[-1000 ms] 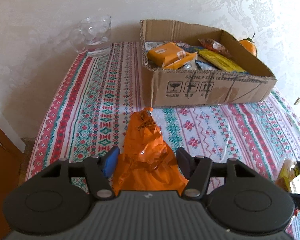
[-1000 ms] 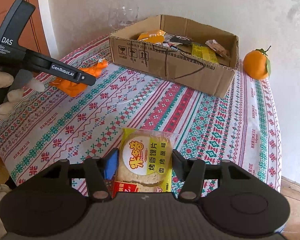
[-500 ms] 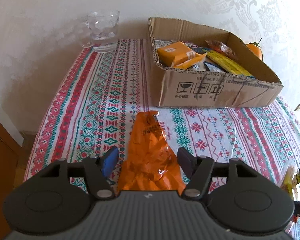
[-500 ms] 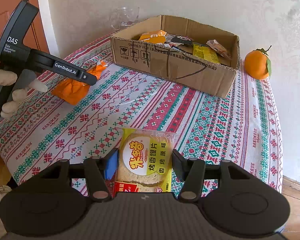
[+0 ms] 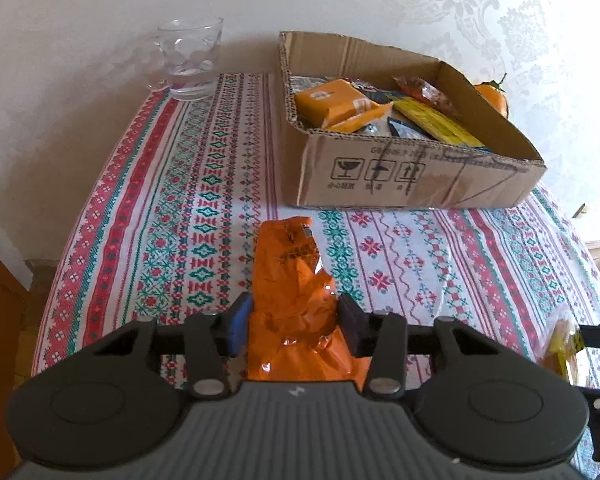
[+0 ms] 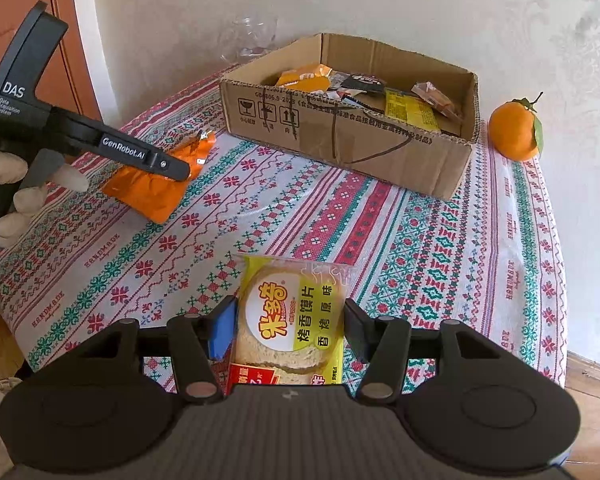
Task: Organize snacks
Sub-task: 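Lift both held packets and carry them toward the cardboard box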
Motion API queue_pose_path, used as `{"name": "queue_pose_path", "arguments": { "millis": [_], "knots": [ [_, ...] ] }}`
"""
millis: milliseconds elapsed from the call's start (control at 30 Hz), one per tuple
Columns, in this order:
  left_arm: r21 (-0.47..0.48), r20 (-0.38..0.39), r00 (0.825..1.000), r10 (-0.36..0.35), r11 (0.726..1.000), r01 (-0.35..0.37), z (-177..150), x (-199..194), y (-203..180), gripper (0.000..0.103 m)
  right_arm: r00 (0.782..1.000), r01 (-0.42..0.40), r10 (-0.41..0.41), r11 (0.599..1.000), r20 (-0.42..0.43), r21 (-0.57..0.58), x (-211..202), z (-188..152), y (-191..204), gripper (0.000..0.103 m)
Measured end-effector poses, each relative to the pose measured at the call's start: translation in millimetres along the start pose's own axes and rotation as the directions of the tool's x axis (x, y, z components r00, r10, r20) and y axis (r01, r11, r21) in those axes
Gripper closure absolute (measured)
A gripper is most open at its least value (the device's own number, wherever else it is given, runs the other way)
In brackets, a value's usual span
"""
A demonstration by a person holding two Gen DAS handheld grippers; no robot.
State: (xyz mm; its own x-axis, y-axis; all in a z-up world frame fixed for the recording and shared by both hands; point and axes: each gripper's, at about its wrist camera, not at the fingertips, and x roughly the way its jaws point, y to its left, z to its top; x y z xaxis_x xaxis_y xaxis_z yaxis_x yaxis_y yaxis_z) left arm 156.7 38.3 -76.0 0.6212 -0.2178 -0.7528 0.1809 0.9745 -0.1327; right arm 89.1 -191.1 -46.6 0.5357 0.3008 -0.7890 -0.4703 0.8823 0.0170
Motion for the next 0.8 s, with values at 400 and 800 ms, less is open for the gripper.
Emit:
{"name": "queue_pose_path", "arguments": {
  "millis": [400,800],
  "knots": [
    [0.059,0.025,0.999,-0.037,0.998,0.035,5,-33,-10,0.058,0.999,0.017,-0.017,1.0,0.036,-0.009,-9,19,-14,0.044],
    [0.057,0.051,0.996,-0.079,0.995,0.076,7,-50,-10,0.058,0.991,0.044,-0.037,0.997,0.125,-0.056,-20,68,-30,0.044]
  ]
}}
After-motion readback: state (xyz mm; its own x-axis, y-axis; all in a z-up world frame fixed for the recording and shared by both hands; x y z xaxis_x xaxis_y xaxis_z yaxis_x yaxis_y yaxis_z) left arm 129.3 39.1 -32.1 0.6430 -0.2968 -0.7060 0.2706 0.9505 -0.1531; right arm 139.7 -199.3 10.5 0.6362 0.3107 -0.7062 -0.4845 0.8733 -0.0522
